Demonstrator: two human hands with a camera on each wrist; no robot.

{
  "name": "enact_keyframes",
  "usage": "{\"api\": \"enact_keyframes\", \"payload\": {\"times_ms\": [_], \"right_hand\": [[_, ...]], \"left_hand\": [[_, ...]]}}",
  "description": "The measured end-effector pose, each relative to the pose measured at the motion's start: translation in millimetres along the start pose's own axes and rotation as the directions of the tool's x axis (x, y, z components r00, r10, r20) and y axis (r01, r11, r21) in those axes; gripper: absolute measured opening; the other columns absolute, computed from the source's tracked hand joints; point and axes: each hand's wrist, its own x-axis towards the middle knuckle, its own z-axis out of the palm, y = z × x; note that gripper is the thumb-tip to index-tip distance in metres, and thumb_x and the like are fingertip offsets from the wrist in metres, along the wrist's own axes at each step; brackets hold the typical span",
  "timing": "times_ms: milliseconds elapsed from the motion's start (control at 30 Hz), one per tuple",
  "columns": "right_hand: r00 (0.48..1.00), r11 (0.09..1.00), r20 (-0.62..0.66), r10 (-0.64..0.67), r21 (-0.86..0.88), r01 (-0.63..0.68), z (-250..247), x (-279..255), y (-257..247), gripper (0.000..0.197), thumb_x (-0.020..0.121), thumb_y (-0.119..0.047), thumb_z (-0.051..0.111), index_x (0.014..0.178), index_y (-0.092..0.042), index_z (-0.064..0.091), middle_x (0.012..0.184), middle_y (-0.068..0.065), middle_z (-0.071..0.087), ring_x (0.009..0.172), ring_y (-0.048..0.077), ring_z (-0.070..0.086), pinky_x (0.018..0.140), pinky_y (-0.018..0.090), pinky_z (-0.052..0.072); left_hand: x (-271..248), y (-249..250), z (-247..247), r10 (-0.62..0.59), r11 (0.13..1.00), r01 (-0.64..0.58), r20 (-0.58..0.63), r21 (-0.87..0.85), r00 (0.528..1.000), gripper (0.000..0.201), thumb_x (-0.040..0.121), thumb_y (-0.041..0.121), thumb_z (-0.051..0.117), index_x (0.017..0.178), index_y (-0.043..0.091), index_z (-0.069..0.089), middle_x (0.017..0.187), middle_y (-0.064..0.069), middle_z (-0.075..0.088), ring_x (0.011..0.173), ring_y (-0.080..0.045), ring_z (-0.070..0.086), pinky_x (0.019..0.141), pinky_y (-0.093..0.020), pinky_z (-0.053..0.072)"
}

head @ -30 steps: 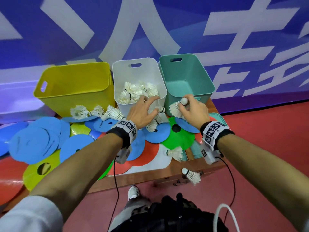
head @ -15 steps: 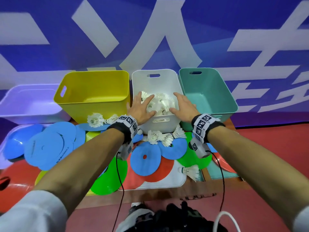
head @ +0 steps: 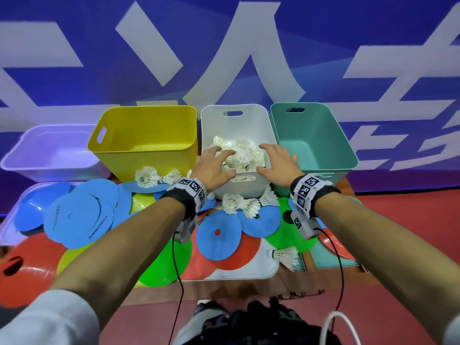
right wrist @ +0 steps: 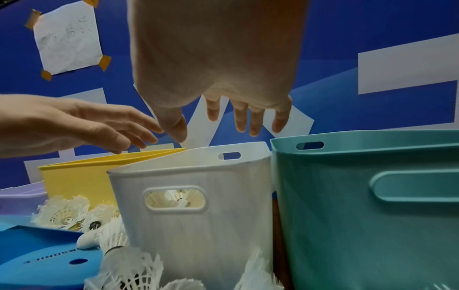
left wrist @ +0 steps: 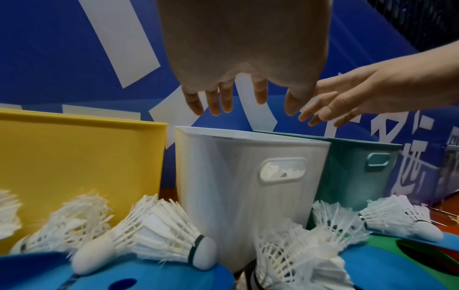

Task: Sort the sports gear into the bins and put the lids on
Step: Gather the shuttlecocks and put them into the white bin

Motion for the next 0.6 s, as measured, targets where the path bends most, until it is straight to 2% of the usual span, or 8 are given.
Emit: {"api": "enact_keyframes", "payload": {"times_ms": [300,467,600], "right_hand": [[1.0,1.0,-0.017,0.005,0.019,-0.005,-3,-49,33,0.065,0.087,-0.037,0.057,0.147,-0.029,0.032,0.147,0.005,0.037,0.134,0.025,0.033,0.104,0.042,0.025],[0.989,0.996,-0.13,0.073,0.055,-0.066,-3,-82,71,0.056,0.086,-0.031,0.06,0.139,-0.024,0.044,0.134,0.006,0.045,0.129,0.026,0.037,0.102,0.04,0.027],[0.978,0.986,-0.131,0.163,0.06,-0.157,1,-103,103,0.051,0.085,-0.03,0.061,0.134,-0.02,0.049,0.13,0.007,0.048,0.126,0.028,0.039,0.098,0.041,0.03]], "left_hand": [[-27,41,29,0.195,0.978,-0.193,0.025,-0.079,0.98,0.067,0.074,0.055,0.039,0.13,0.025,0.057,0.135,-0.005,0.051,0.128,-0.025,0.042,0.106,-0.042,0.036],[-31,68,55,0.243,0.967,-0.233,0.11,-0.099,0.964,0.047,0.089,0.041,0.056,0.133,0.029,0.053,0.136,-0.001,0.05,0.127,-0.023,0.043,0.099,-0.04,0.04],[-25,86,79,0.268,0.961,-0.246,0.203,-0.128,0.942,0.052,0.087,0.04,0.057,0.137,0.026,0.051,0.138,-0.003,0.05,0.129,-0.026,0.044,0.104,-0.038,0.037]]}}
